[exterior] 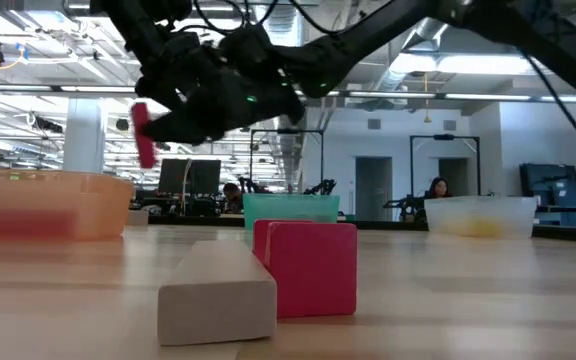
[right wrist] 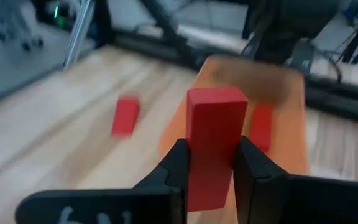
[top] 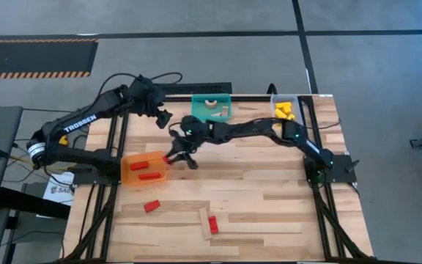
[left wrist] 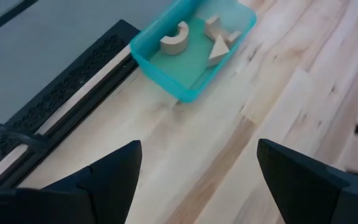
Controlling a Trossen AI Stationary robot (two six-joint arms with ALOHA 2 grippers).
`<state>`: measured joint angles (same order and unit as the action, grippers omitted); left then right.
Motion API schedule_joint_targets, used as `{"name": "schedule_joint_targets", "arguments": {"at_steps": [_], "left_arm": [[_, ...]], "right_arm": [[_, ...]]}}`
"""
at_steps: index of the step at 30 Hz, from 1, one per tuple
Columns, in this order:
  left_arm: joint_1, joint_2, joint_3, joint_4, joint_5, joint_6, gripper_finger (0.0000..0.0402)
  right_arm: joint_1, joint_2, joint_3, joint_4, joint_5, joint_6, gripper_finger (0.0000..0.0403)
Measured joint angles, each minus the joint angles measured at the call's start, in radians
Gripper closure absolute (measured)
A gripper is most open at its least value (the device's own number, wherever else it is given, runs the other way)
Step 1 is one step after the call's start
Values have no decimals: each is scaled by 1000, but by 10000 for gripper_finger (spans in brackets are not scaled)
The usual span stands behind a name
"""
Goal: Sort & place blocks by color
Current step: Put the red block into the transparent orange bin
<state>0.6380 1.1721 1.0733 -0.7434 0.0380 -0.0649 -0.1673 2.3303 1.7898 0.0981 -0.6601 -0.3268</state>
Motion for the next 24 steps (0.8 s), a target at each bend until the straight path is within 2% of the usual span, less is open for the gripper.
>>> {"name": "schedule_joint_targets", "arguments": {"at_steps": [5, 11, 14, 17, 24], "left_arm": [[3, 0, 0, -19, 11, -1, 95], [3, 0, 0, -36, 36, 23, 95], [3, 0, 0, -34, 41, 31, 95], [3, 0, 0, -34, 39, 37, 95], [3, 0, 0, -14, 88, 36, 95]], "right_arm": [[20, 99, 146, 152, 16, 192, 331], [67, 188, 275, 195, 198, 260, 330], [79, 198, 297, 188, 223, 290, 318], [82, 195, 301, 192, 226, 285, 284], [57, 195, 300, 171, 242, 351, 154]]}}
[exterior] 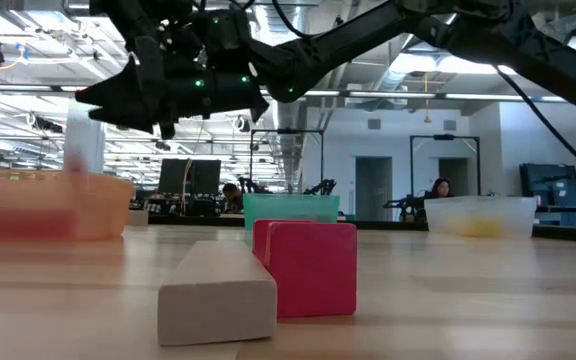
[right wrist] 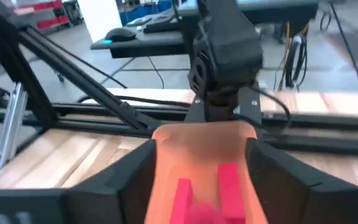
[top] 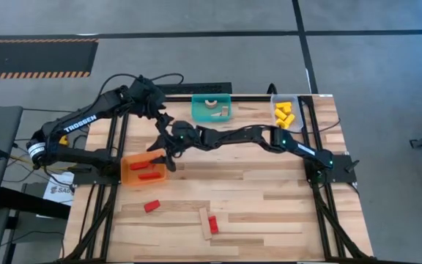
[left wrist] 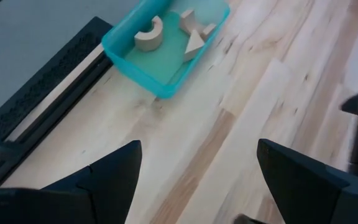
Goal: Sort & place blocks by color
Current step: Put the red block into the transparent orange bin, then put the brown block into the transparent blue bin
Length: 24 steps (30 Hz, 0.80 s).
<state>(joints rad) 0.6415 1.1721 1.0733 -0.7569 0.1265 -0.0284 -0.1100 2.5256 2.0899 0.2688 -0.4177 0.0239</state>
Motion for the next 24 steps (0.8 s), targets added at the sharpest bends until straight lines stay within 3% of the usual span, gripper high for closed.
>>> {"name": "schedule_joint_targets", "arguments": {"at_steps": [4, 7, 20, 24], "left_arm": [[0, 0, 0, 18, 1, -9, 95], [0, -2, 2, 29, 21, -10, 95], [-9, 0, -1, 59, 78, 22, 95], [-56, 0, -28, 56, 166, 47, 95]], "right_arm": [[-28, -22, -1, -54, -55, 110, 104], [-41, -73, -1, -199, -80, 130, 87], [-43, -347, 0, -1448, -103, -33, 98], [17, -393, -17, -1657, -12, -48, 98]]}}
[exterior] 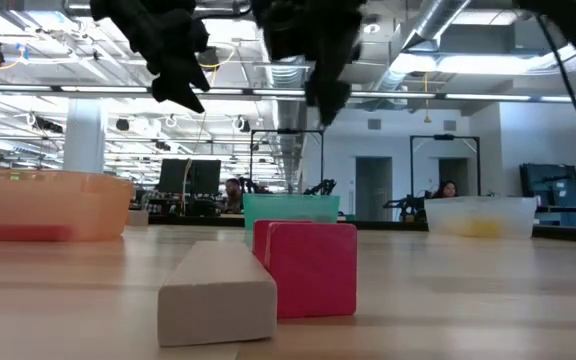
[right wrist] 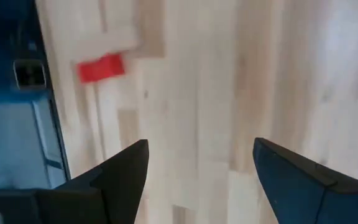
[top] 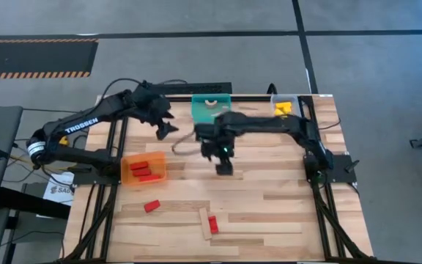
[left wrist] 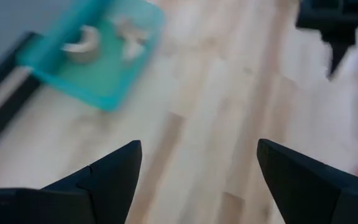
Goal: Sort & place blocks by color
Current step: Put the brown block into the transparent blue bin
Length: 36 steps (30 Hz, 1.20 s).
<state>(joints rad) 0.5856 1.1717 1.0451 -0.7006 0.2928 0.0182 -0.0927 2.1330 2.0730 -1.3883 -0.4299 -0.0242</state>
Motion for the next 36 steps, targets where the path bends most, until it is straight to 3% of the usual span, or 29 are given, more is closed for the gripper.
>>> {"name": "schedule_joint_targets", "arguments": {"at_steps": [4, 7, 12, 16, 21, 26, 33, 36], "left_arm": [[-106, 0, -15, -31, 44, 7, 95], [-265, 0, -15, -67, 41, 30, 95], [-550, 0, -15, -94, -70, 47, 95], [-691, 0, -15, -122, -120, 4, 95], [-782, 12, -15, -130, -106, -91, 95], [-903, 89, -15, -18, -98, -18, 95], [-997, 343, 27, 265, -147, 53, 95], [-1011, 476, 77, 261, -147, 118, 95]], "right_arm": [[78, -117, -146, 66, 30, 43, 98], [133, -227, -325, 220, 37, 148, 98], [214, -415, -643, 533, 122, 360, 98], [268, -528, -823, 657, 212, 473, 98], [339, -643, -957, 650, 290, 504, 98], [406, -738, -1065, 674, 302, 514, 99], [499, -815, -1163, 675, 331, 603, 99], [553, -829, -1171, 673, 334, 608, 99]]}}
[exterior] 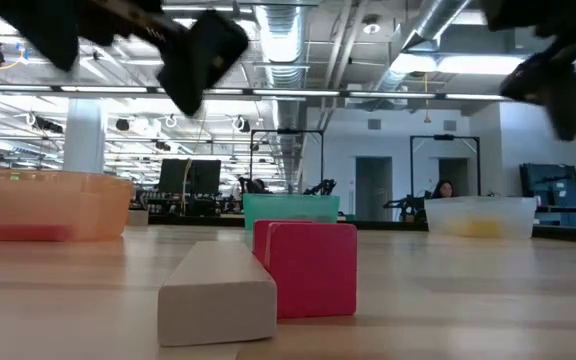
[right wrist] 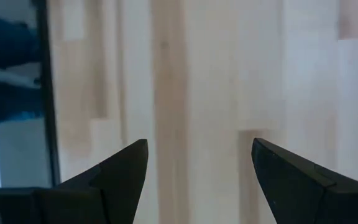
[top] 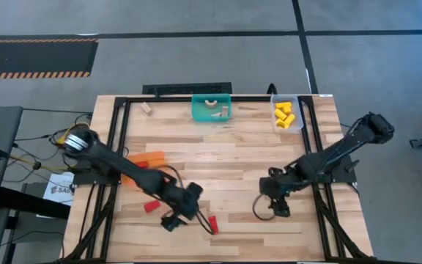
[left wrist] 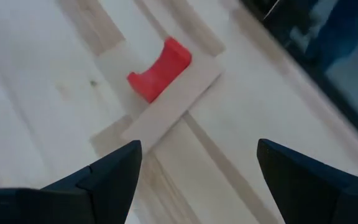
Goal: Sort & place blocks by color
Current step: Put the brown block into the transparent blue bin
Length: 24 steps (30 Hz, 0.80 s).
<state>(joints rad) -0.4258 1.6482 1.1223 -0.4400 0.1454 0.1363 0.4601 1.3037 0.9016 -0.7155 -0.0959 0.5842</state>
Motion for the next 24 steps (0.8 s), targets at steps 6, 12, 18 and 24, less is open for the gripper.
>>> {"name": "schedule_joint_targets", "arguments": {"at_steps": [6, 12, 18, 24], "left_arm": [[1, 181, 125, 16, -81, 116, 95], [10, 240, 147, 15, -29, 315, 95], [61, 238, 108, 49, 9, 420, 95], [97, 242, 64, 85, 93, 492, 95]], "right_arm": [[84, -31, -1, -46, 17, 43, 99], [118, -38, -1, -36, 71, 133, 99], [155, -37, -1, -13, 115, 208, 99], [168, -37, -1, 16, 149, 255, 98]]}}
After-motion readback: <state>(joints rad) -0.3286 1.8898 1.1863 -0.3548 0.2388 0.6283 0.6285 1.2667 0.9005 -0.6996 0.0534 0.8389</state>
